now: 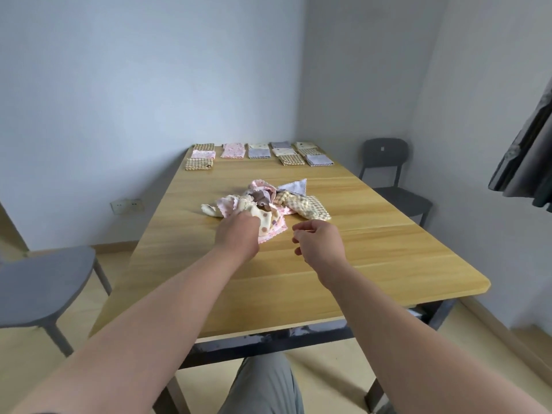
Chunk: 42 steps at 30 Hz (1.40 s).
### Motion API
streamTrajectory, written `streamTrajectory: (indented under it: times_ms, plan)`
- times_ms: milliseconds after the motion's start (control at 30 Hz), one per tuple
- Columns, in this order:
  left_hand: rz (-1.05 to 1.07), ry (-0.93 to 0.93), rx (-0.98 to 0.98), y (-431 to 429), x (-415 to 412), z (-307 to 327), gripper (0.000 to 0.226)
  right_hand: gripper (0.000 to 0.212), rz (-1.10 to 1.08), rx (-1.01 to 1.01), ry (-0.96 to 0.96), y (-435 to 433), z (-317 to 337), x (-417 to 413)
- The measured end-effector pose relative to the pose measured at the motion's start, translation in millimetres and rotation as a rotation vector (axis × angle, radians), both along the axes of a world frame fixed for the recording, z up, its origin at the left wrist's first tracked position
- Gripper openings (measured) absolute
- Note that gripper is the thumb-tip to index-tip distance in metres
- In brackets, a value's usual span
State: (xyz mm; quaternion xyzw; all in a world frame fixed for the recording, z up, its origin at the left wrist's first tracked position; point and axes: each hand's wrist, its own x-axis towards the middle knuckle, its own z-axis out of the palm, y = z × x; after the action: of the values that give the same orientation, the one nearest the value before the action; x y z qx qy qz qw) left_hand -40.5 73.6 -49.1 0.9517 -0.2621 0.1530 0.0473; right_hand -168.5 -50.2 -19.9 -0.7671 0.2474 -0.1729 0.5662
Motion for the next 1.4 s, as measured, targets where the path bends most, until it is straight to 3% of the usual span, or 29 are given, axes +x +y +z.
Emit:
streamTrajectory:
  times_ms: [100, 233, 367, 500, 600, 767, 1100, 1267, 1400]
  plan:
    - [0.019, -0.042, 0.157, -9.3, 21.7, -0.8, 0.032, 0.016, -0.003, -0.015, -0.003, -1.1, 2.7, 5.4]
    - [0.089, 0.051, 0.183, -9.0, 44.8, -18.7, 0.027, 0.015, -0.005, -0.016, 0.013, -2.4, 1.3, 9.6]
    - [0.071, 0.062, 0.069, -2.4, 52.8, -23.0, 0.025, 0.015, -0.005, -0.023, 0.031, -0.1, -2.9, 12.5]
    - [0.041, 0.208, -0.218, 5.5, 66.2, -31.7, 0.006, 0.015, 0.009, -0.041, 0.04, 7.4, -5.4, 13.8]
    - [0.028, 0.338, -0.389, 9.5, 70.4, -35.6, 0.011, 0.014, 0.021, -0.042, 0.039, 12.6, -4.4, 15.8]
    - [0.018, 0.465, -0.398, 10.9, 66.2, -38.8, 0.026, 0.014, 0.019, -0.034, 0.03, 13.7, -1.3, 17.7]
    - [0.077, 0.47, -0.319, 25.0, 59.2, -25.0, 0.023, 0.013, 0.043, -0.046, 0.012, 9.2, 5.8, 11.5]
    - [0.016, 0.416, -0.502, 29.9, 47.9, -3.3, 0.026, 0.013, 0.047, -0.03, 0.0, 3.4, 9.8, 0.0]
    - [-0.096, 0.288, -0.691, 26.8, 30.9, 45.2, 0.047, 0.014, 0.061, -0.015, -0.023, -0.2, 19.2, -8.8]
